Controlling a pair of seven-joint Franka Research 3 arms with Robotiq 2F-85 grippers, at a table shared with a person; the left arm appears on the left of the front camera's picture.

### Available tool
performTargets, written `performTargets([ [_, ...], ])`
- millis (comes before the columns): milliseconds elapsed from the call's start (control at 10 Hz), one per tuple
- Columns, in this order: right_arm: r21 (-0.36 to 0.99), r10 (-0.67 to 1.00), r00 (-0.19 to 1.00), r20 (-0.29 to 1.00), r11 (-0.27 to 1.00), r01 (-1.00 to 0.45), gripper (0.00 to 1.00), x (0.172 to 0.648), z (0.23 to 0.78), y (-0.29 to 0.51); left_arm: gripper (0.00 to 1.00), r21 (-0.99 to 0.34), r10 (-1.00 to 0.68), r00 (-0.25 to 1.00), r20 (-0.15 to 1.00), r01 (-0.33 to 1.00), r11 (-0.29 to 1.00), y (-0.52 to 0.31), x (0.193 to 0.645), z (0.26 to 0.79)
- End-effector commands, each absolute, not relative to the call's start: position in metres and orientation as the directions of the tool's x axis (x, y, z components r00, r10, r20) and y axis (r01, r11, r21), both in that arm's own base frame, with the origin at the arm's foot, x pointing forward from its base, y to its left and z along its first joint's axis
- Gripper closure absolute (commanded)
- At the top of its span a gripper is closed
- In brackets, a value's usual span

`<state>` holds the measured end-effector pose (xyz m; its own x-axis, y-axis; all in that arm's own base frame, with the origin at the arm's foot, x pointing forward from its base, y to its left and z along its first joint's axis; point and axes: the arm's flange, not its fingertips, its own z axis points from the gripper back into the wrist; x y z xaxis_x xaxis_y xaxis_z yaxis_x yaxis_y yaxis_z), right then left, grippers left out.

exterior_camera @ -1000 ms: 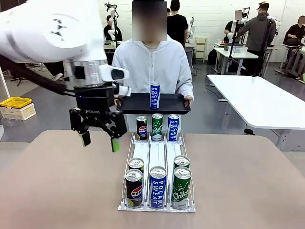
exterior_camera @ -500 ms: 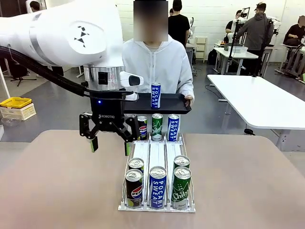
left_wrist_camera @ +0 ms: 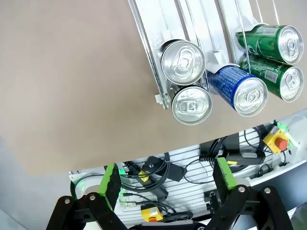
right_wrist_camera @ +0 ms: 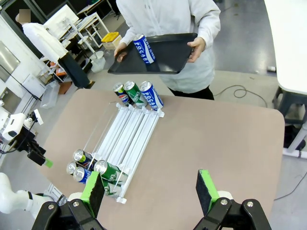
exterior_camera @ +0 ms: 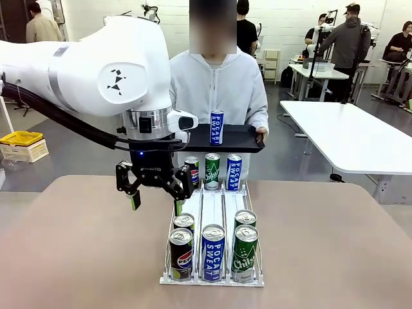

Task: Retrieve and hand over the desired beverage to the person.
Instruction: Pick up another can of the same type that the person held from the Automatic Can Dispenser.

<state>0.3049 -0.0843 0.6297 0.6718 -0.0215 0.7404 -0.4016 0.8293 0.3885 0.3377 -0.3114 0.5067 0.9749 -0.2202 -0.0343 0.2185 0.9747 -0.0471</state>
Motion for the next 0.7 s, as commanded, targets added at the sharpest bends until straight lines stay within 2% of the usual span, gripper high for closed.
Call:
performTargets([
  [0,0.403,-0.023,0.667,0.745,0.812,-0.423,0.00,0.3077,0.6283,-0.0843,0.00,-0.048,-0.216,0.975,-0.045,0.214,0.976,-0.3106,0.3379,0.5115],
  [600,0.403,-0.023,0.667,0.745,0.812,-0.423,0.00,0.3077,0.6283,-0.0843,0.00,-0.048,-0.216,0.975,-0.045,0.214,0.976,-0.3106,0.3379,0.5115],
])
